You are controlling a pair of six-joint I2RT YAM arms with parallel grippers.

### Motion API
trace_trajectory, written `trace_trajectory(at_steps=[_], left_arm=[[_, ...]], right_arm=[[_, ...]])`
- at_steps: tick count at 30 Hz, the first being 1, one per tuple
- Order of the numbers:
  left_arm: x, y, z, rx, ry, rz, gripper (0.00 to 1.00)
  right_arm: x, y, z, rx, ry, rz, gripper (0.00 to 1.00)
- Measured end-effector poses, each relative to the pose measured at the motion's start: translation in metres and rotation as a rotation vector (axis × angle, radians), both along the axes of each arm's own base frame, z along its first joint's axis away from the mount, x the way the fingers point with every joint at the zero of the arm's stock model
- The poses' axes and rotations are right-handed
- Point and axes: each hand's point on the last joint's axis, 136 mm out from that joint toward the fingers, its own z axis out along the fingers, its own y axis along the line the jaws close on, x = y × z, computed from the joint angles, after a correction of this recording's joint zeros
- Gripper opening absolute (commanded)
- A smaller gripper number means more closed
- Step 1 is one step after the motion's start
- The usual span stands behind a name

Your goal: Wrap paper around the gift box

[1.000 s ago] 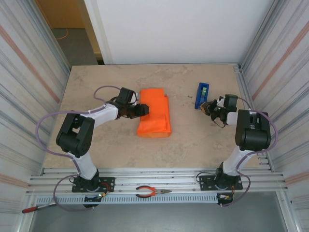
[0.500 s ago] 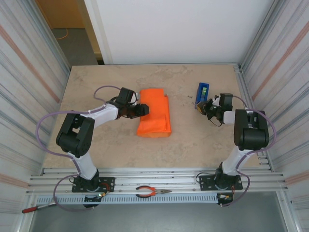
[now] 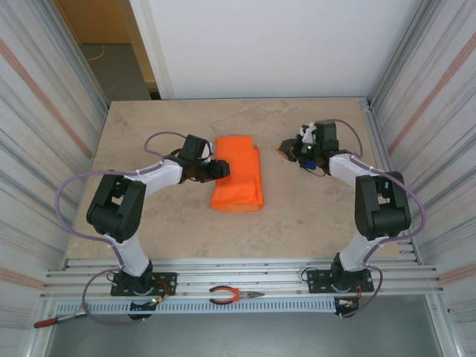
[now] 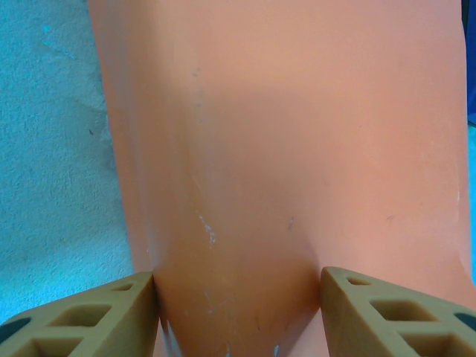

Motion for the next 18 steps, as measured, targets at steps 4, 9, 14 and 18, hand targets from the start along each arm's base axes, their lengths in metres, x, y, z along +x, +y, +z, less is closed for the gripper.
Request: trace_trajectory(at_steps=[4, 9, 14, 18], left_arm=[[0.0, 0.0, 0.0, 0.0, 0.0, 0.0, 0.57], [0.0, 0.0, 0.0, 0.0, 0.0, 0.0, 0.57], [0.0, 0.0, 0.0, 0.0, 0.0, 0.0, 0.57], [0.0, 0.0, 0.0, 0.0, 0.0, 0.0, 0.57]], right_arm=[[-0.012, 0.033, 0.014, -0.015, -0.021, 0.115, 0.0], [-0.023, 0.067, 0.021, -0.036, -0.039, 0.235, 0.0], [-0.029, 0.08, 0.009, -0.064, -0.012, 0.286, 0.0], [-0.031, 0.084, -0.005, -0.084, 0.021, 0.309, 0.0]])
